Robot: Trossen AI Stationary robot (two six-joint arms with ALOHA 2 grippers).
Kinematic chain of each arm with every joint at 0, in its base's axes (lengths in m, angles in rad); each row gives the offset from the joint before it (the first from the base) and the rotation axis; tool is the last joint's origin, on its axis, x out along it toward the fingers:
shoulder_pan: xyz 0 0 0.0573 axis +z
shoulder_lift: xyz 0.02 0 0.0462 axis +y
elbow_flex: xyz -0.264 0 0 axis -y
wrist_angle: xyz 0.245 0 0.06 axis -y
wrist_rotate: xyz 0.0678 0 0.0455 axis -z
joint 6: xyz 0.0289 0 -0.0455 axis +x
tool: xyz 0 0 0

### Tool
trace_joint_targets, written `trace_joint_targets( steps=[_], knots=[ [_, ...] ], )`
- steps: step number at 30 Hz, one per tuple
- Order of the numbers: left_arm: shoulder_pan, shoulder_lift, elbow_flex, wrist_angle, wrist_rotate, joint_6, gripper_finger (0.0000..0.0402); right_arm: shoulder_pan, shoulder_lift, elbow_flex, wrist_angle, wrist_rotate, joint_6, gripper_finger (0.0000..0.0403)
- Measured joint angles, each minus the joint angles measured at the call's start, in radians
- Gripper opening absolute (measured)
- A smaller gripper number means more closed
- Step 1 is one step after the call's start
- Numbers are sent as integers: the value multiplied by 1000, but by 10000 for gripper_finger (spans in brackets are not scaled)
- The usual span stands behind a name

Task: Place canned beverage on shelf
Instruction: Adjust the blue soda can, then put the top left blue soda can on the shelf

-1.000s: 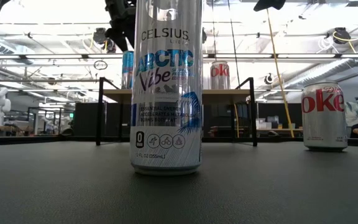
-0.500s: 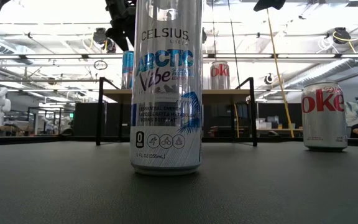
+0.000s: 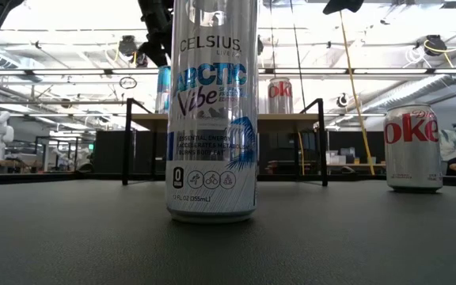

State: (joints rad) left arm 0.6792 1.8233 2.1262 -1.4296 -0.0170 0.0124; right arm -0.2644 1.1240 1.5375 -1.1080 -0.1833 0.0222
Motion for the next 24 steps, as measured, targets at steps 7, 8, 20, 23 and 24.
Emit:
trace_joint_targets(
  steps=[7,8,20,23,24],
  knots=[
    [-1,14,-8,-39,14,-11,304,0,0,0,0,0,-5,281],
    [-2,15,-8,-35,22,-11,304,0,0,0,0,0,-8,281],
    [-32,8,-6,-13,18,-7,304,0,0,0,0,0,-8,281],
    [-34,8,-6,-37,16,-7,304,0,0,0,9,0,-8,281],
    [-35,8,-6,-50,18,-6,304,0,0,0,17,0,-8,281]
  ],
)
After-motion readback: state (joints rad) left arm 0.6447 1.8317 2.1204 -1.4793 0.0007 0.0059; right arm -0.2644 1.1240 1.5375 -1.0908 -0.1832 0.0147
